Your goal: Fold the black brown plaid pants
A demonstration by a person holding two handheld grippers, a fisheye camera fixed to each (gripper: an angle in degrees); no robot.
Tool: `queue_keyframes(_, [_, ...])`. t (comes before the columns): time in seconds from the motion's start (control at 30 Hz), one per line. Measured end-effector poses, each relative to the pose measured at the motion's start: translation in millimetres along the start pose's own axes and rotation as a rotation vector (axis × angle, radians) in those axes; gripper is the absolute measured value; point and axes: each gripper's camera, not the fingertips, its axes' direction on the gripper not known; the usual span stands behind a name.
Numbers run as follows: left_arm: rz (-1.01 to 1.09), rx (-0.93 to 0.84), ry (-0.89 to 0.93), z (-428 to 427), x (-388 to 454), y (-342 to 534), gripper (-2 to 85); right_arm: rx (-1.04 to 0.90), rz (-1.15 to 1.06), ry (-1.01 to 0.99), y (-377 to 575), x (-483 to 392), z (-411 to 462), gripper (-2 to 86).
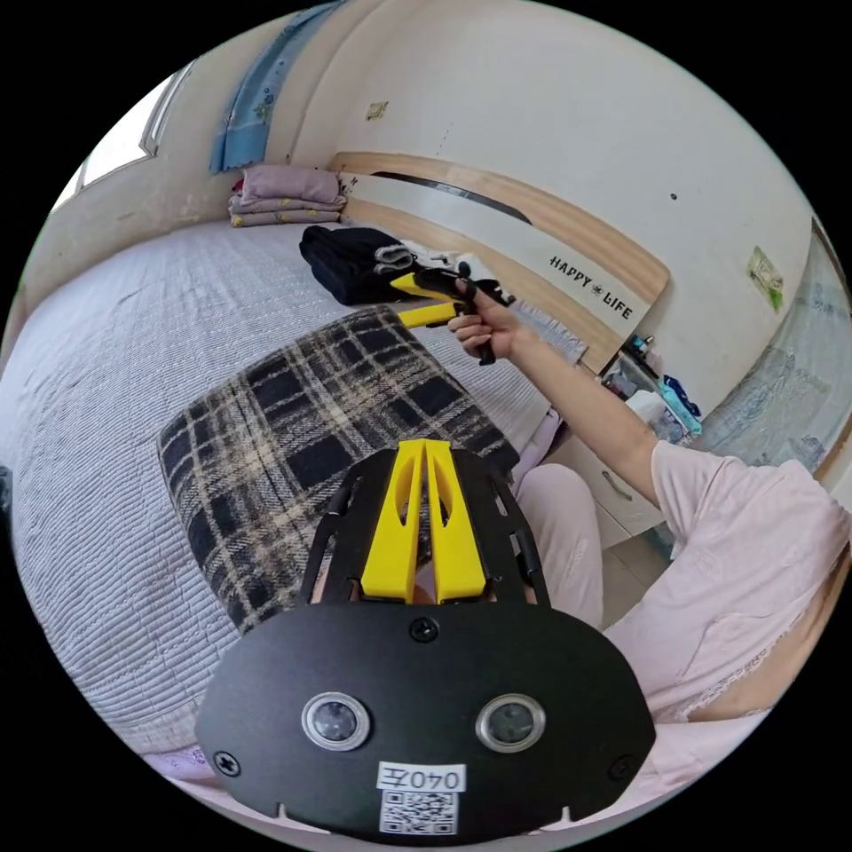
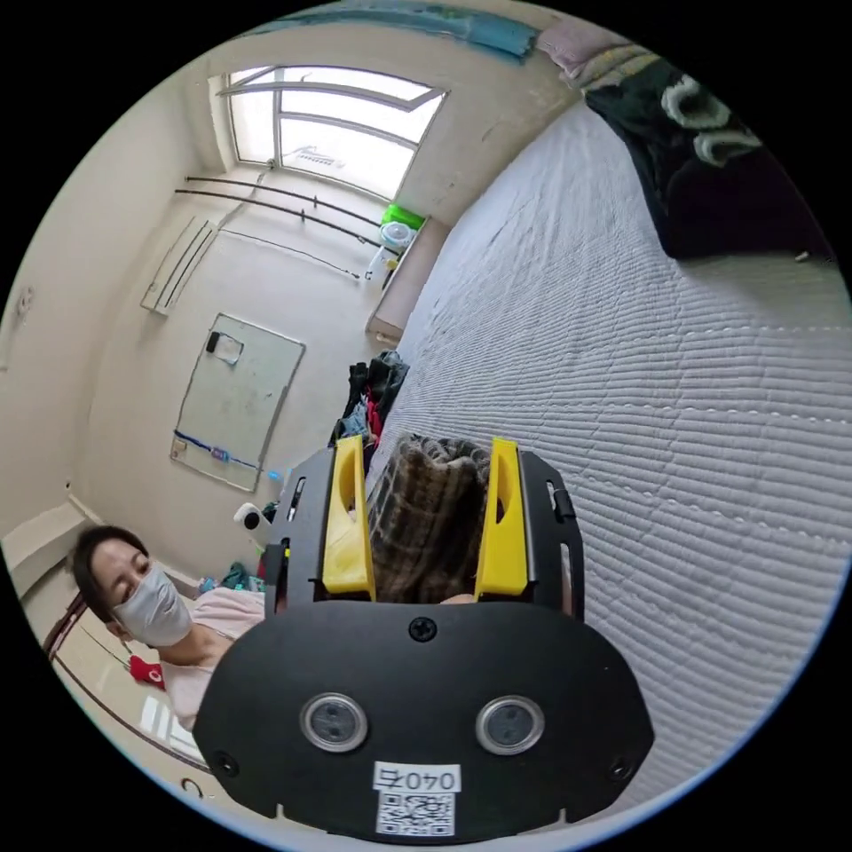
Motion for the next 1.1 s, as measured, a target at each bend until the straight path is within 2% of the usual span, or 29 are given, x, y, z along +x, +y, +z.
queue_keyframes(0.1, [0.046,0.047,-0.051,-7,15,12,-0.9,-0.024,-0.124,0.109,51,-60,-9,17.9])
queue_keyframes(0.2, [0.057,0.037,-0.073,-5,24,22,-0.9,-0.148,-0.173,0.2,104,-97,21,19.0])
queue_keyframes(0.3, [0.05,0.026,-0.056,5,30,28,-0.9,-0.195,-0.118,0.187,120,-96,49,22.0])
queue_keyframes(0.43, [0.039,0.055,-0.058,-2,44,35,-0.9,-0.187,-0.013,0.233,94,-78,76,22.7])
queue_keyframes(0.5, [0.063,0.083,-0.115,-17,54,44,-0.9,-0.274,0.025,0.257,86,-71,101,21.6])
queue_keyframes(0.57, [0.07,0.093,-0.177,-27,57,51,-0.9,-0.344,0.006,0.405,74,-84,120,13.9])
queue_keyframes(0.63, [0.06,0.09,-0.212,-31,55,55,-0.9,-0.366,-0.063,0.456,62,-112,126,8.3])
queue_keyframes(0.77, [0.056,0.113,-0.265,-33,57,49,-0.9,-0.356,-0.236,0.379,46,-174,121,6.7])
queue_keyframes(0.83, [0.072,0.126,-0.293,-32,62,44,-0.9,-0.375,-0.277,0.345,44,-175,116,6.9])
queue_keyframes(0.9, [0.089,0.108,-0.327,-21,66,40,-0.9,-0.403,-0.23,0.388,43,-146,116,7.4])
queue_keyframes(1.0, [0.101,0.074,-0.344,-3,69,37,-0.9,-0.471,-0.001,0.438,49,-66,122,9.0])
queue_keyframes(1.07, [0.111,0.061,-0.361,5,72,38,-0.9,-0.372,0.021,0.268,61,-56,104,10.0])
queue_keyframes(1.1, [0.118,0.05,-0.379,10,72,38,-0.9,-0.354,0.006,0.252,64,-60,98,10.3])
